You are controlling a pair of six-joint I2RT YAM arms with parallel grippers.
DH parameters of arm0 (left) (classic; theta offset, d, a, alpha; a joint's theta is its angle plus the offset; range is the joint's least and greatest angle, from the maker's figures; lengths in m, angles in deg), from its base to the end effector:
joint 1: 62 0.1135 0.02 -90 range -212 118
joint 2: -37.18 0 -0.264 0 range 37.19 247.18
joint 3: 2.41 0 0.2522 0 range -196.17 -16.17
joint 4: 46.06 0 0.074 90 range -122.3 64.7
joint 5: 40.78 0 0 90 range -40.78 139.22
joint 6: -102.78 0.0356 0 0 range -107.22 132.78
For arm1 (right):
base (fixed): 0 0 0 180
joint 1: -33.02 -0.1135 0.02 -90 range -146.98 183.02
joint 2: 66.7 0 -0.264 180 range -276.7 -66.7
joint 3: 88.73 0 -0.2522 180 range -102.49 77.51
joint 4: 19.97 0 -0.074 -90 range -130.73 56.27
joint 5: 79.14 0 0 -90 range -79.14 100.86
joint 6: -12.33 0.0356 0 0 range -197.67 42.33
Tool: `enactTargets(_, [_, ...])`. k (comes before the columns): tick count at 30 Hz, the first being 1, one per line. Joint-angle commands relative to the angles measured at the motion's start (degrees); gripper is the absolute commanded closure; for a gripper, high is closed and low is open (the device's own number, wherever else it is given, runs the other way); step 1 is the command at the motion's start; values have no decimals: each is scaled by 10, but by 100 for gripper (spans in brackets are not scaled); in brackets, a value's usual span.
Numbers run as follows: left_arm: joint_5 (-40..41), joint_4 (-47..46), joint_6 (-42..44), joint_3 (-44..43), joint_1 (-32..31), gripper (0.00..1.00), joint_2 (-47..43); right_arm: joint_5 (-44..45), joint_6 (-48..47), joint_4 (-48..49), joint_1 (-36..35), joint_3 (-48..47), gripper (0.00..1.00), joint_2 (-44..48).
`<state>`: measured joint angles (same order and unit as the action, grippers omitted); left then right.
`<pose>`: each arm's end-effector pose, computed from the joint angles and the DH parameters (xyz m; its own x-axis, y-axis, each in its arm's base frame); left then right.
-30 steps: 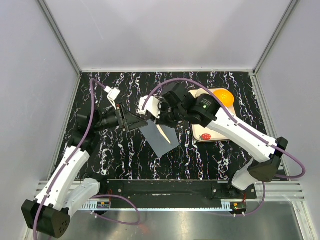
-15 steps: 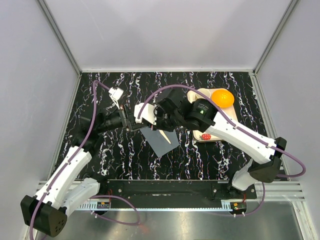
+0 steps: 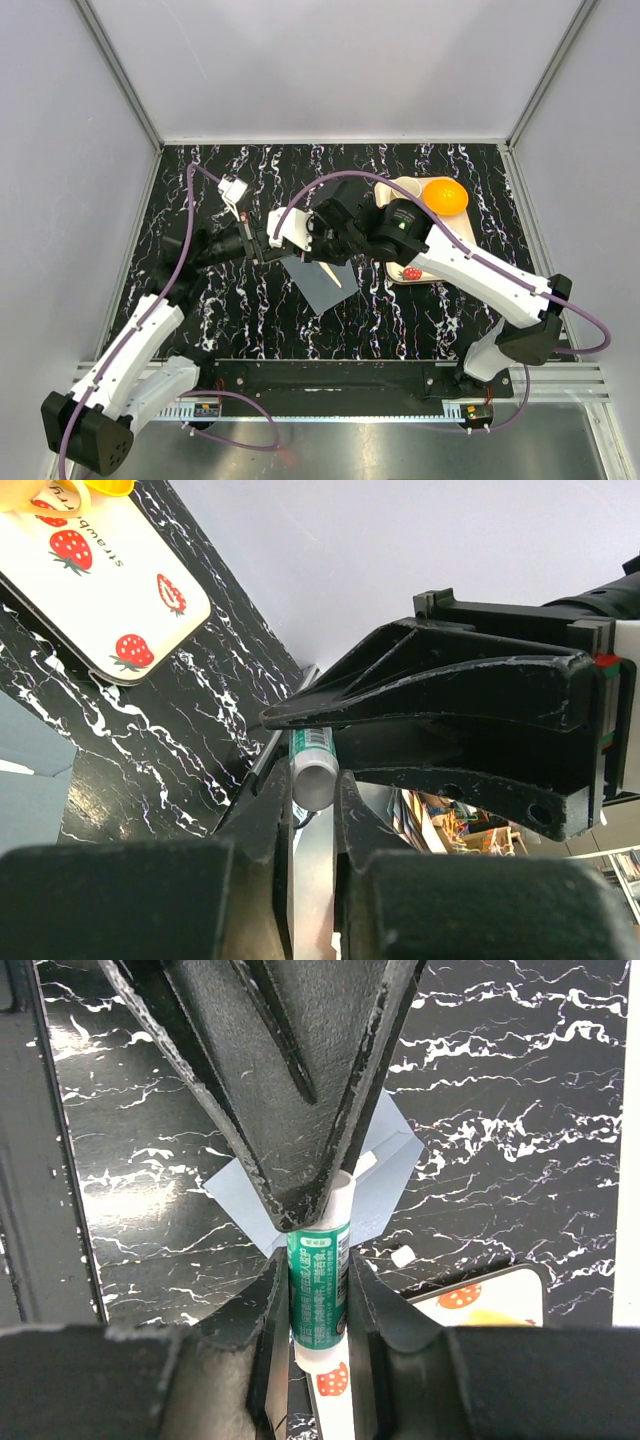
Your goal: Place the letter into the envelope and seal it
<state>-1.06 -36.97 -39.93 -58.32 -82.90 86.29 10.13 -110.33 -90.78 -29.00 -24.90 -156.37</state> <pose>0.1717 -0.0949 0.3391 -0.7752 -0.2482 -0.5809 0.5434 0.2069 -0.8136 0.1510 0.2851 0.4135 0.2029 -0.7682 -0.6072 -0.9239 0.0553 -0.3787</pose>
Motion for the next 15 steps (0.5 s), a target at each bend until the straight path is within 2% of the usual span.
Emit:
enactTargets(1, [-16,-43,-3,17,-1,100,-29,-22,30,5,-6,-24,74,17])
enactTargets(4, [-32,-59,-16,25,0,100,-33,-43,38,-3,-6,-31,76,20])
enactTargets(6, [-41,-65,-26,28,-1,100,-35,-53,36,-2,-6,-27,80,22])
enactTargets(7, [-44,-68,-25,28,-1,100,-37,-57,31,-2,-6,-25,89,23])
enactTargets(9, [-56,-67,-7,20,-1,100,-39,-69,28,-7,-6,-26,97,23])
enactTargets(10, [-61,-47,11,14,0,100,-44,-76,26,-16,-6,-29,100,23])
enactTargets(13, [-73,4,119,-17,-2,100,-64,-115,32,-39,-5,-45,100,18])
enactTargets(15, [-84,25,221,-29,-4,100,-79,-152,37,-52,-2,-53,100,15])
